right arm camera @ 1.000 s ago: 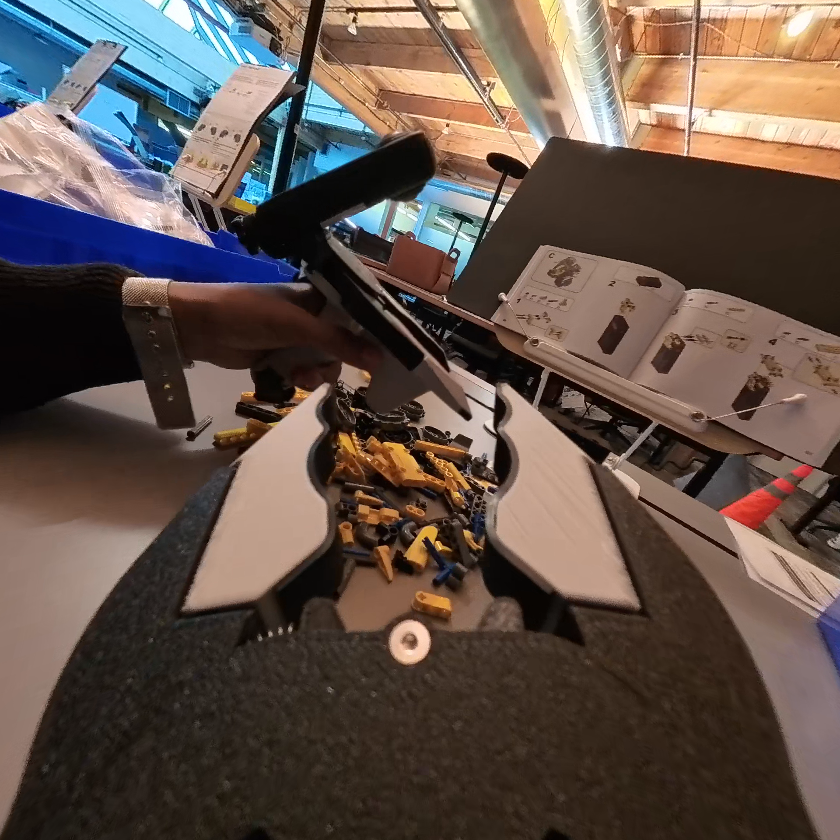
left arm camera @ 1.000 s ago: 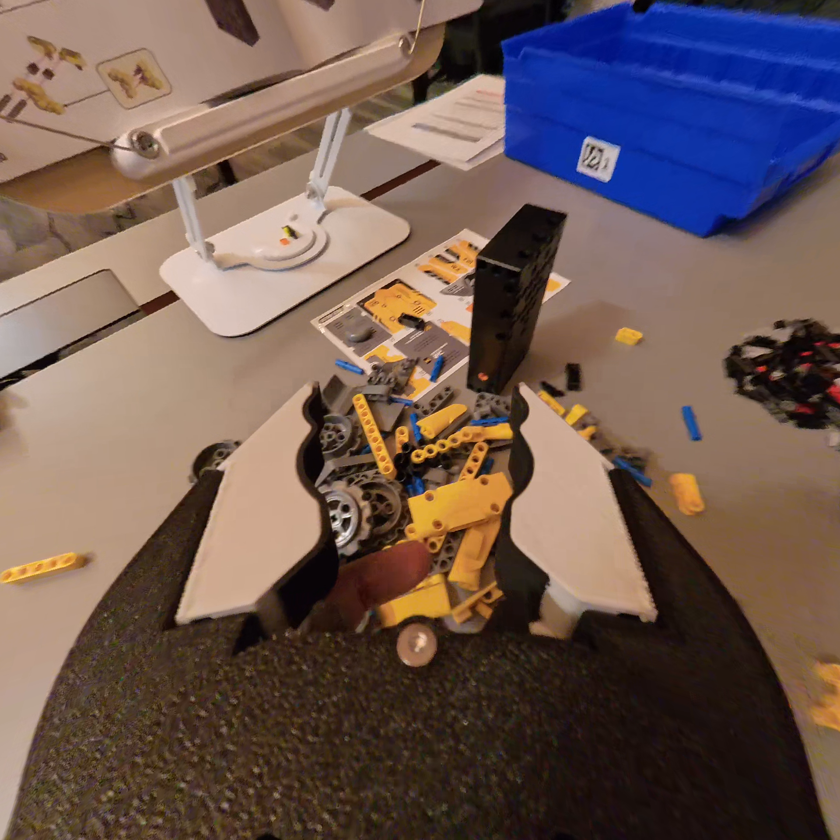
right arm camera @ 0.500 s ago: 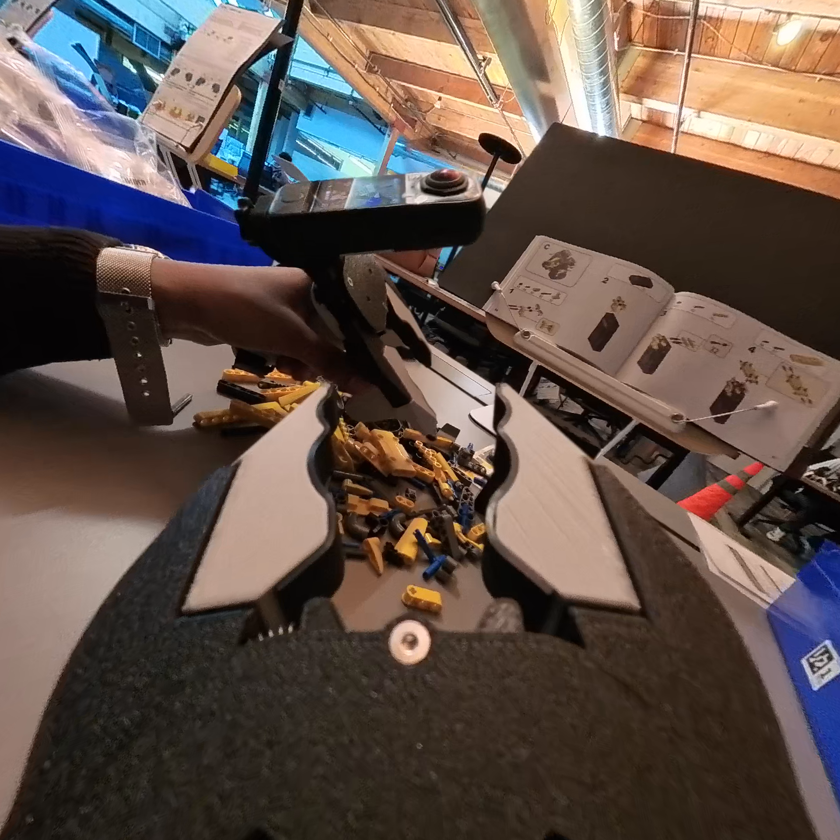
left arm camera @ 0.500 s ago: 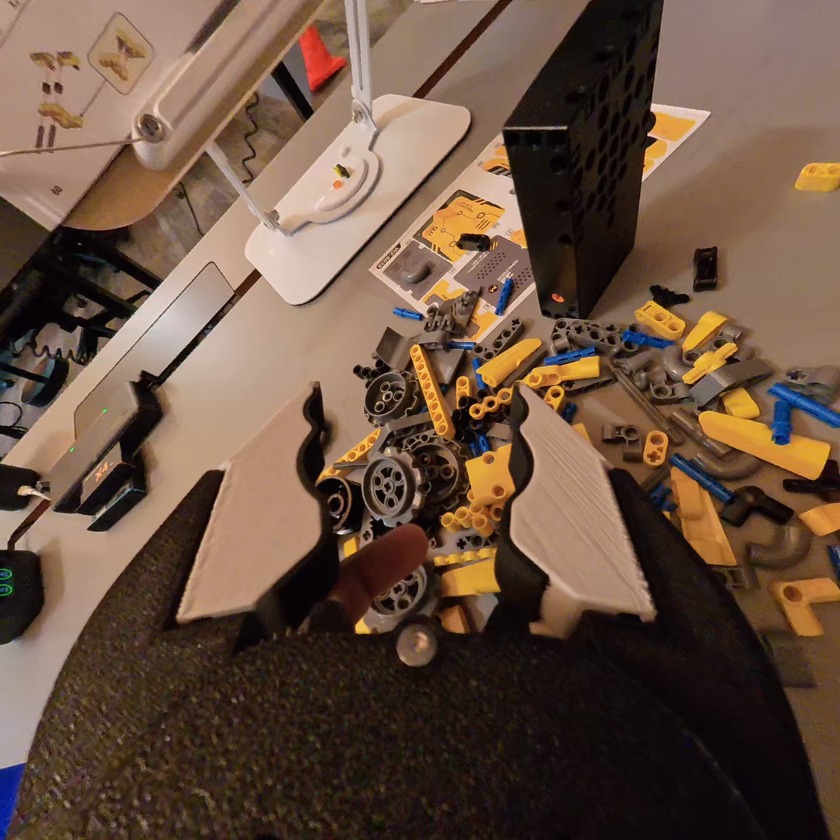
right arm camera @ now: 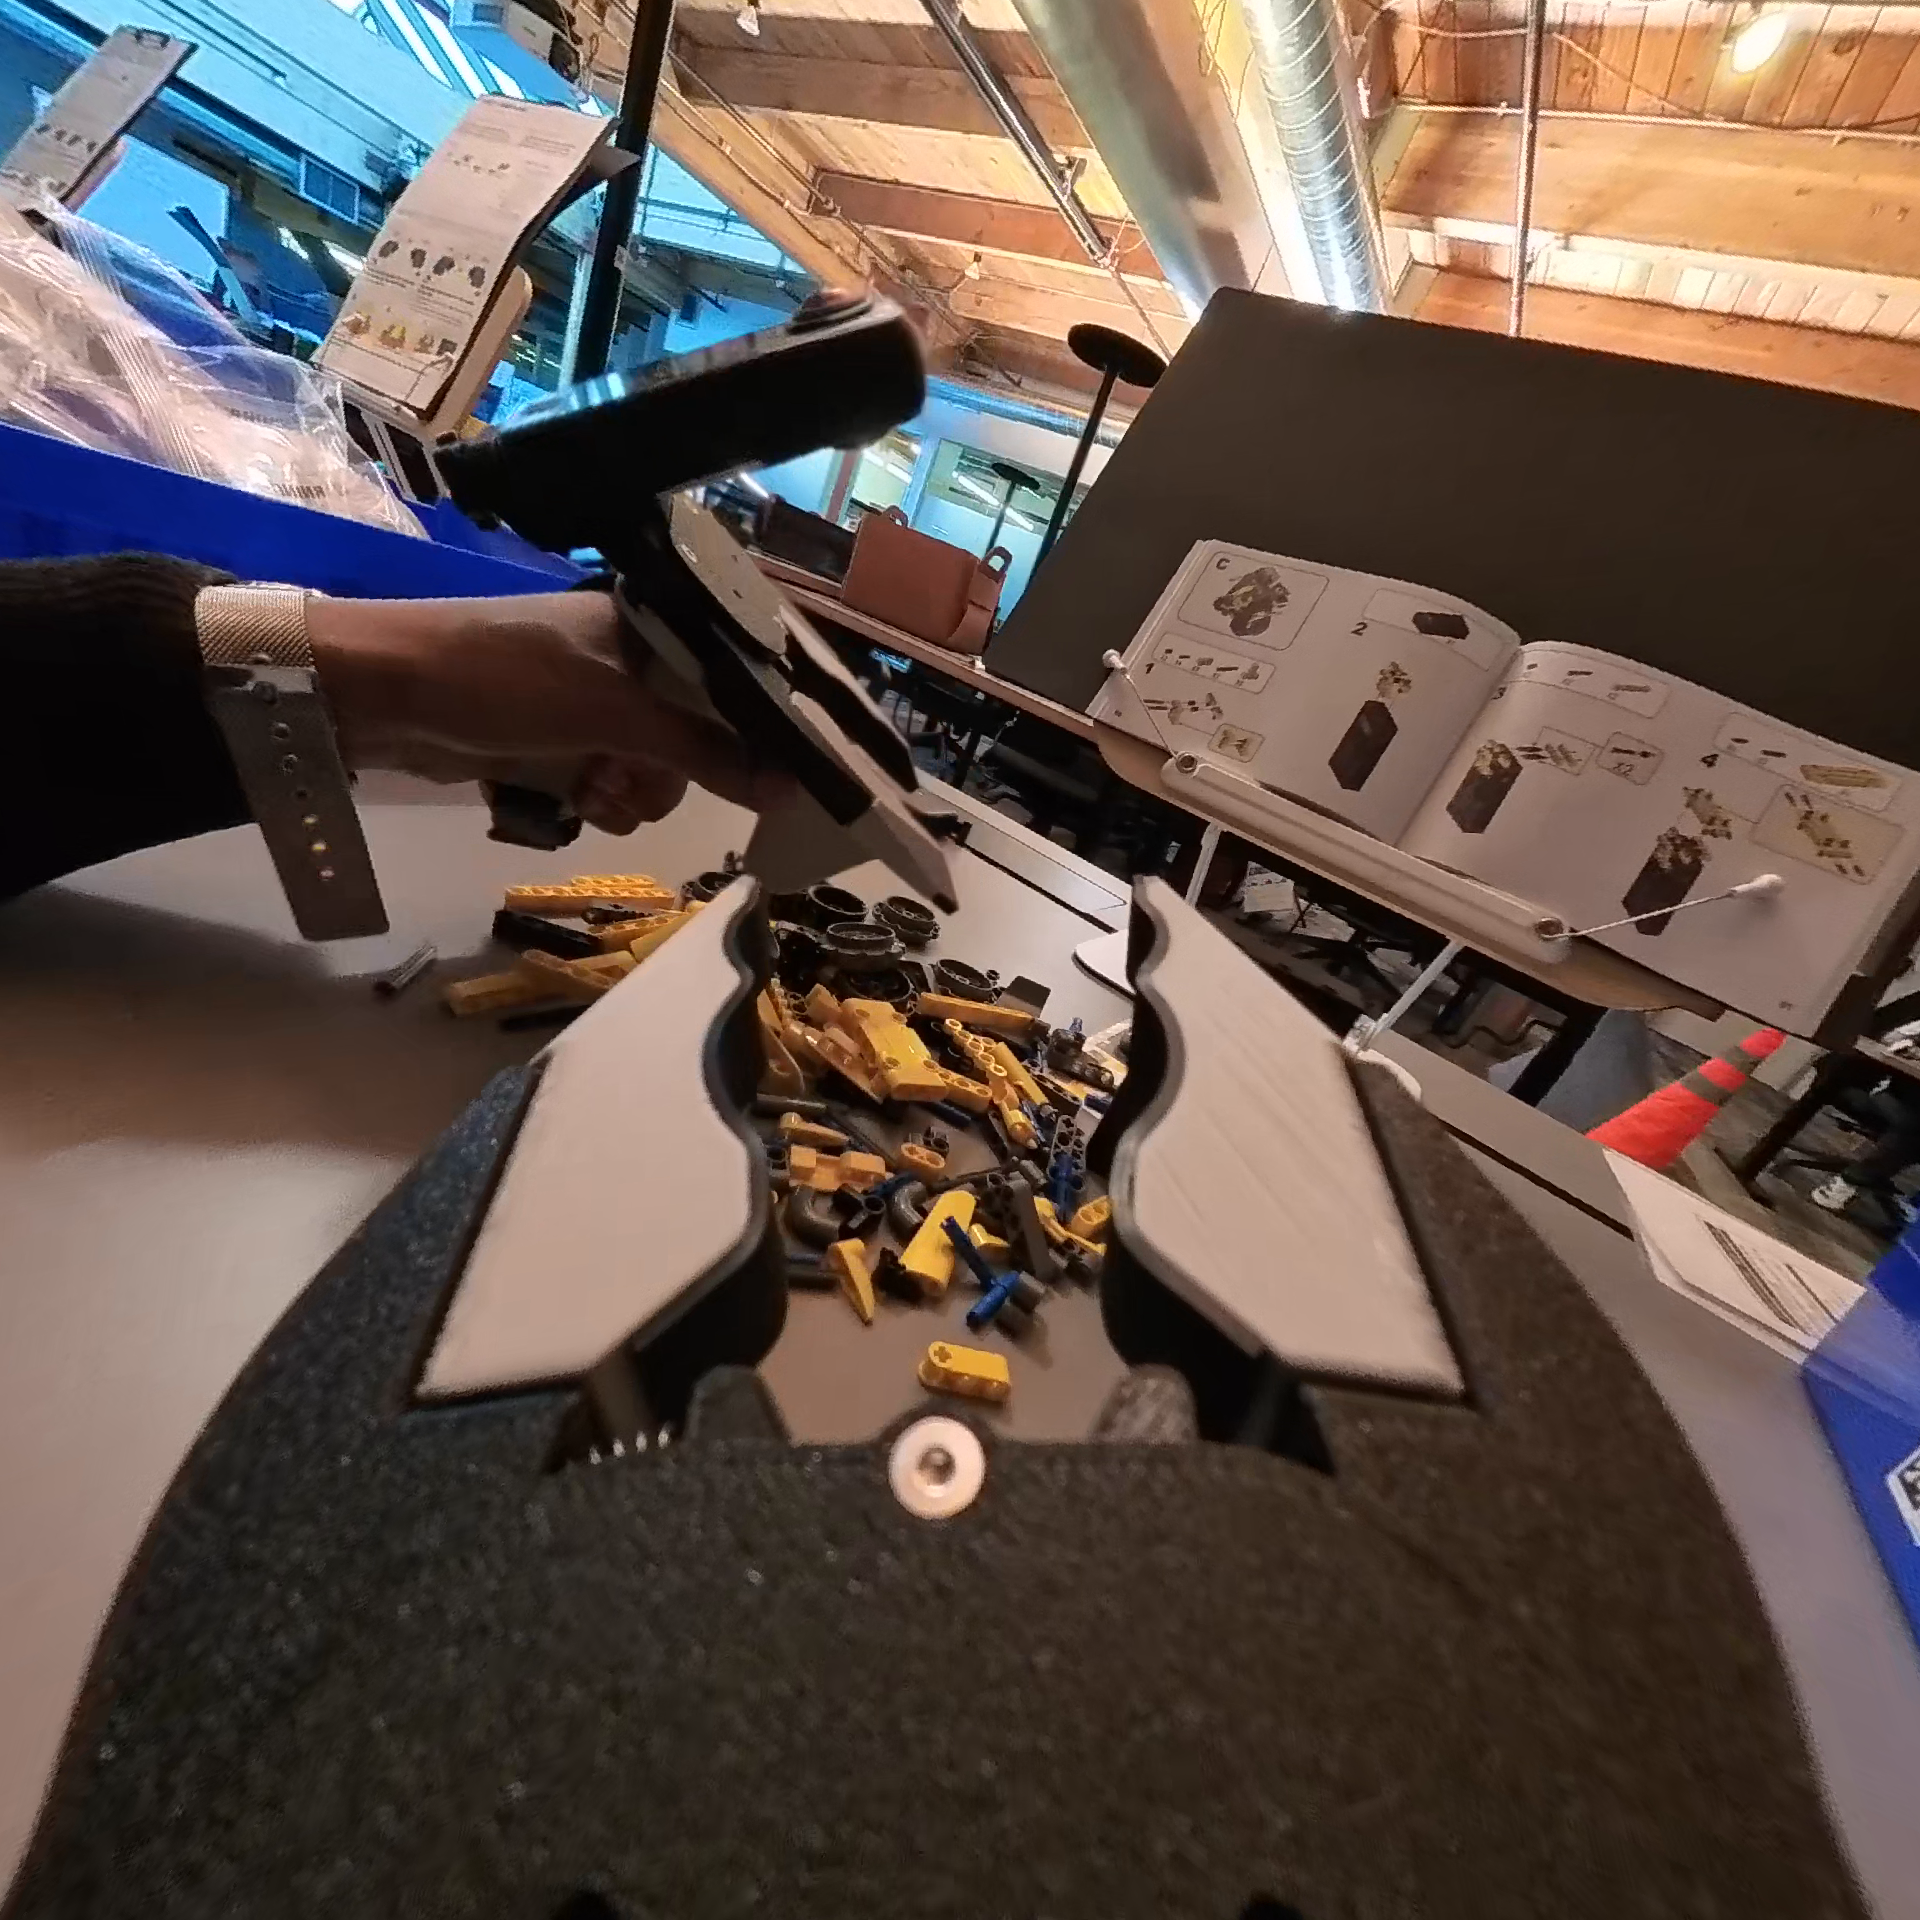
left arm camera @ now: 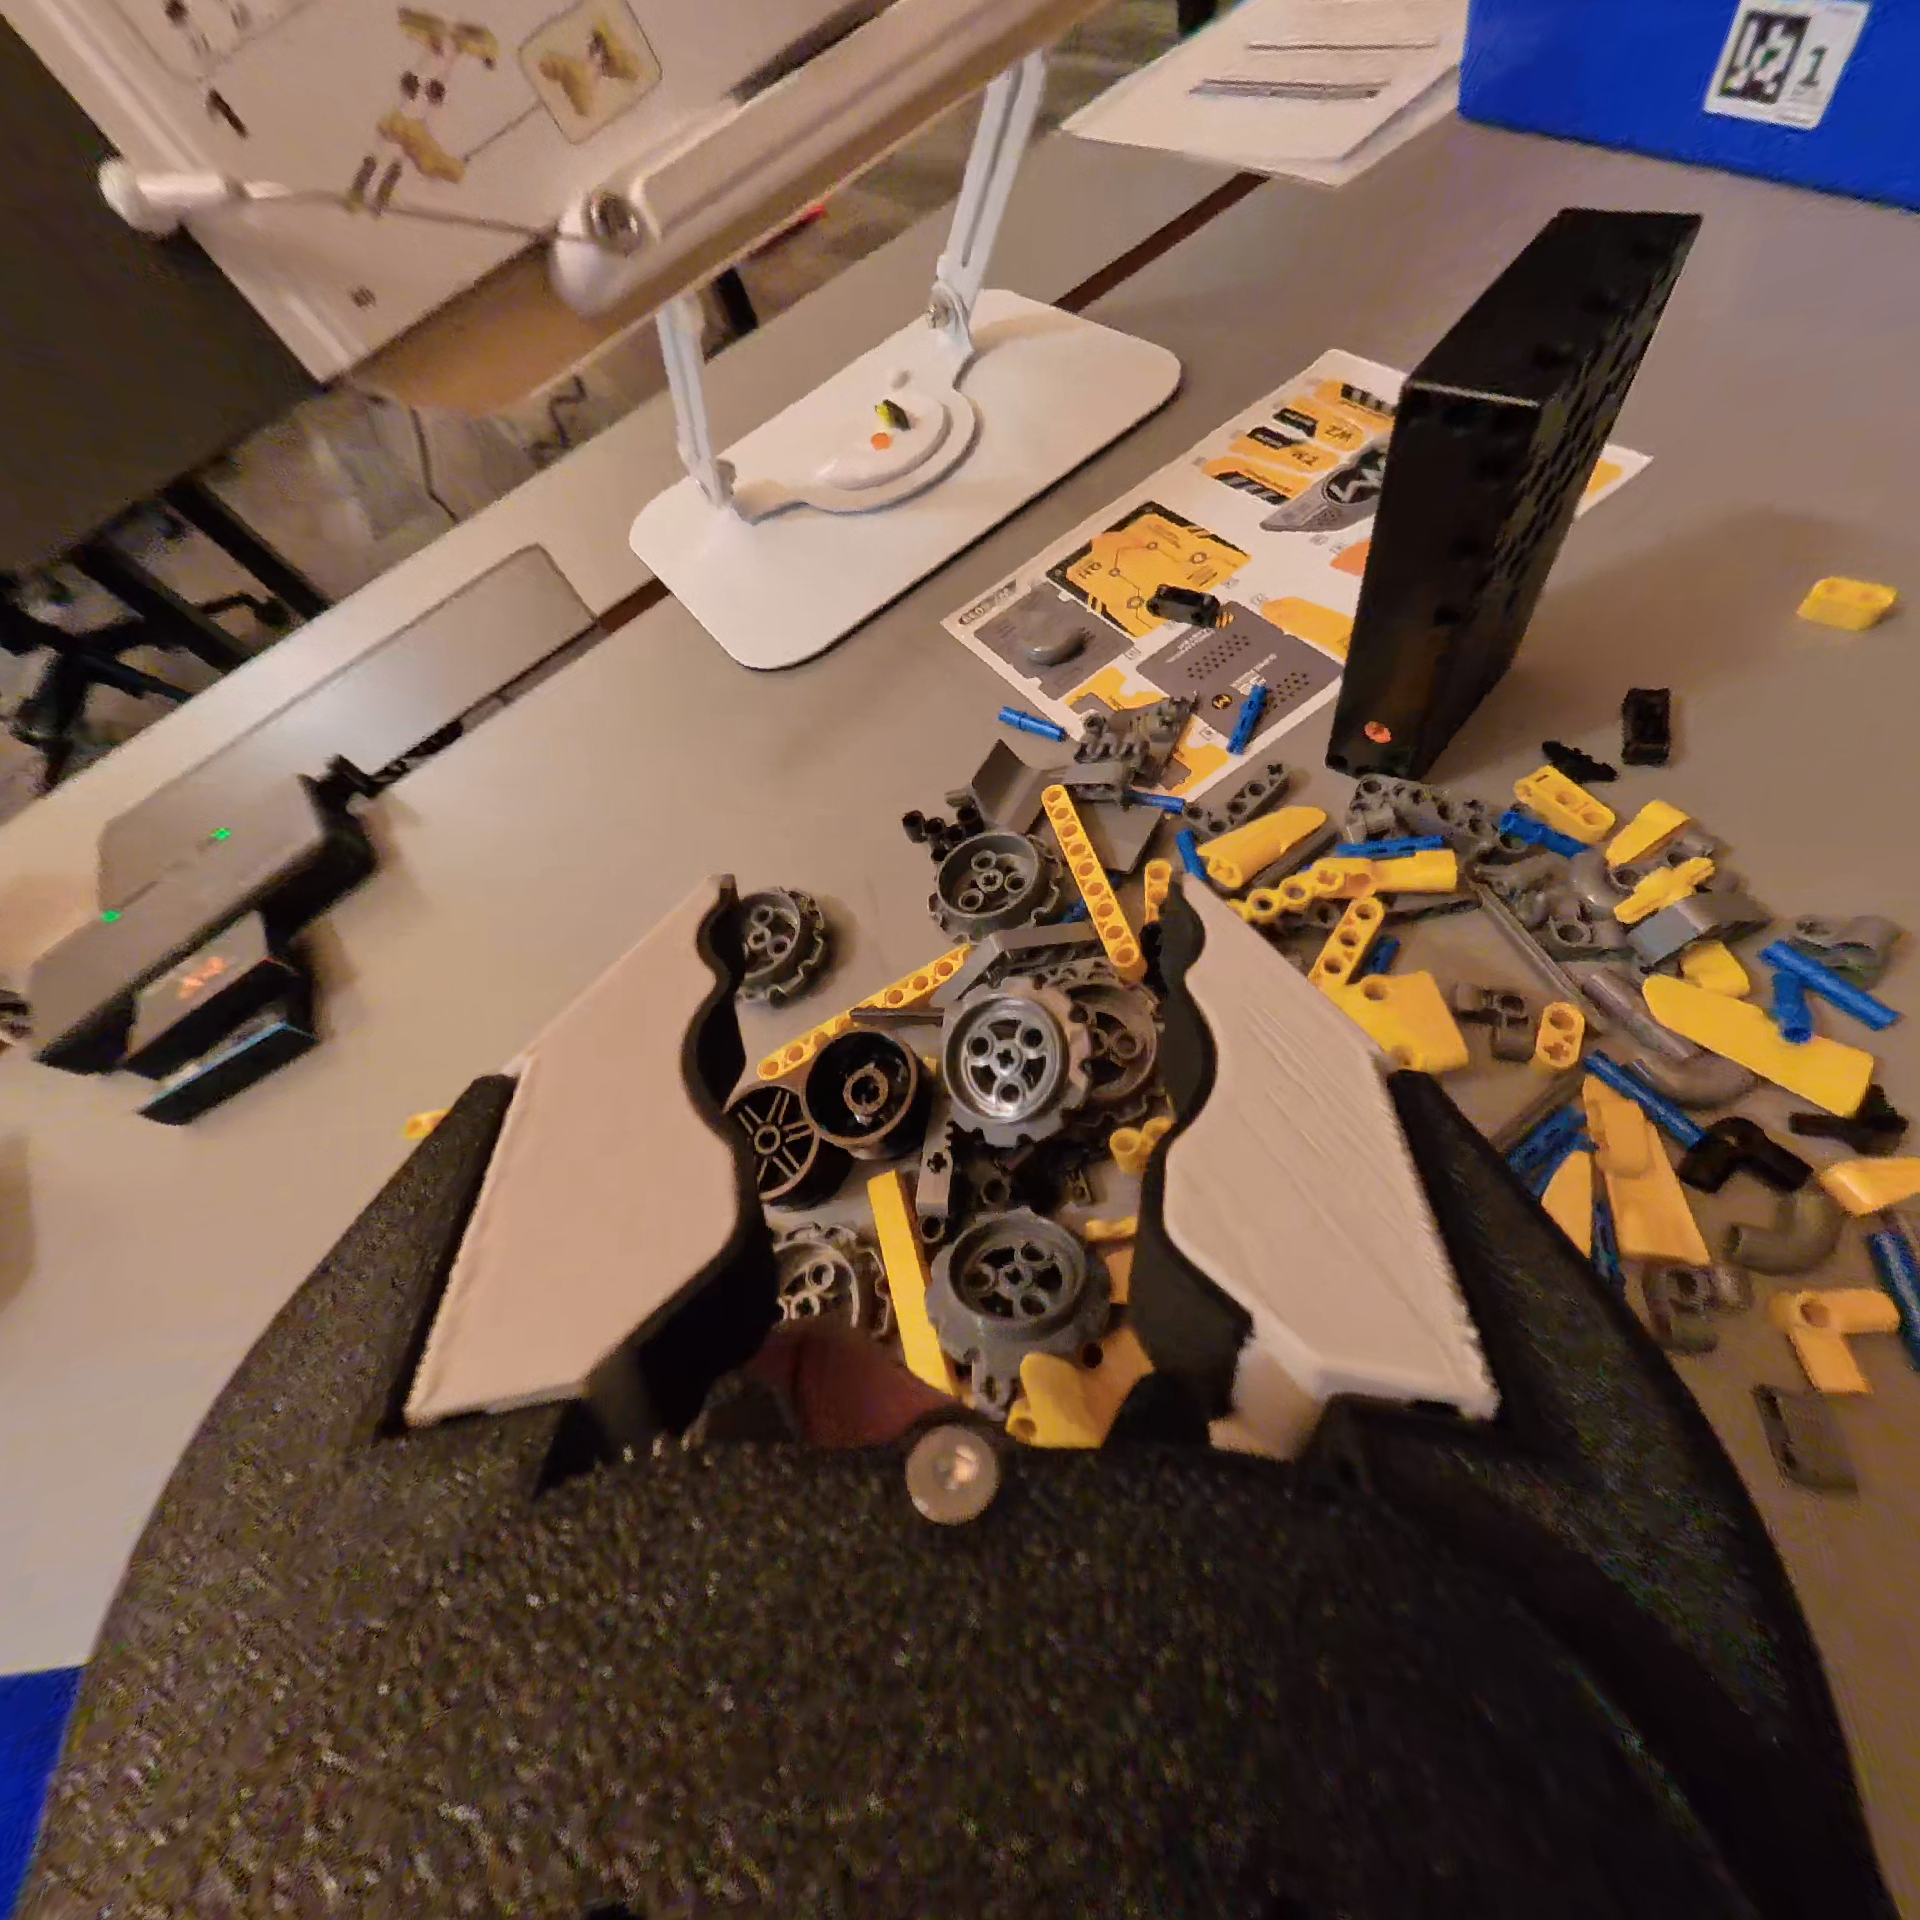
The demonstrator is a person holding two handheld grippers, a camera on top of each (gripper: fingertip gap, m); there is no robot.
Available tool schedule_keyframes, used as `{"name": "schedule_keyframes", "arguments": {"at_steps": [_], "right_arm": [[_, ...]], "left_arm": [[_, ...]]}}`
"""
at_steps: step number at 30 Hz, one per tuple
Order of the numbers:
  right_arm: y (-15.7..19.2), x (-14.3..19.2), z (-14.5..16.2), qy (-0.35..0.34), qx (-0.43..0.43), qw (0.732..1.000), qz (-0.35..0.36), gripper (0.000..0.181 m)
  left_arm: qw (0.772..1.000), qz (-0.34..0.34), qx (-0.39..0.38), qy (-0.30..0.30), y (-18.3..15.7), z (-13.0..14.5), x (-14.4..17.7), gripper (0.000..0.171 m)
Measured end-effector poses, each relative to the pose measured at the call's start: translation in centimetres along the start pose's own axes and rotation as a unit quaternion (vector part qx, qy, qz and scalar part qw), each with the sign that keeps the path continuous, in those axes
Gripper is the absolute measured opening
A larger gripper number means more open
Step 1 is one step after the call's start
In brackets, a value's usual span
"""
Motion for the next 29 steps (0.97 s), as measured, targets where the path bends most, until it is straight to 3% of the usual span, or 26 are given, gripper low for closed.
{"name": "schedule_keyframes", "arguments": {"at_steps": [6,11,14,17,29], "right_arm": [[-1.2,0.5,0.1,0.006,-0.04,0.999,0.035,0.065],[-3.0,1.0,0.5,0.0,-0.122,0.991,0.062,0.062],[-3.3,1.1,0.6,-0.002,-0.137,0.988,0.064,0.062],[-3.1,1.0,0.5,0.001,-0.128,0.99,0.061,0.062],[-2.9,1.0,0.5,0.003,-0.118,0.991,0.06,0.062]], "left_arm": [[0.995,0.097,0.02,0.01,0.8,1.4,0.6,0.074],[0.992,0.109,0.067,0.0,1.6,1.9,0.6,0.062],[0.994,0.092,0.061,-0.004,1.8,1.9,0.6,0.052],[0.994,0.09,0.055,-0.01,1.7,2.0,0.7,0.023],[0.997,0.052,0.047,-0.018,1.7,1.8,0.7,0.0]]}}
Point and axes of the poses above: each gripper's, where its closed fingertips meet, x back along the fingers, z out of its underside, y = z × x across the jaws, the point moved 10 cm from there along x, back along the fingers, and after that the axes turned 7 degrees about -y, right-handed, at the moved point
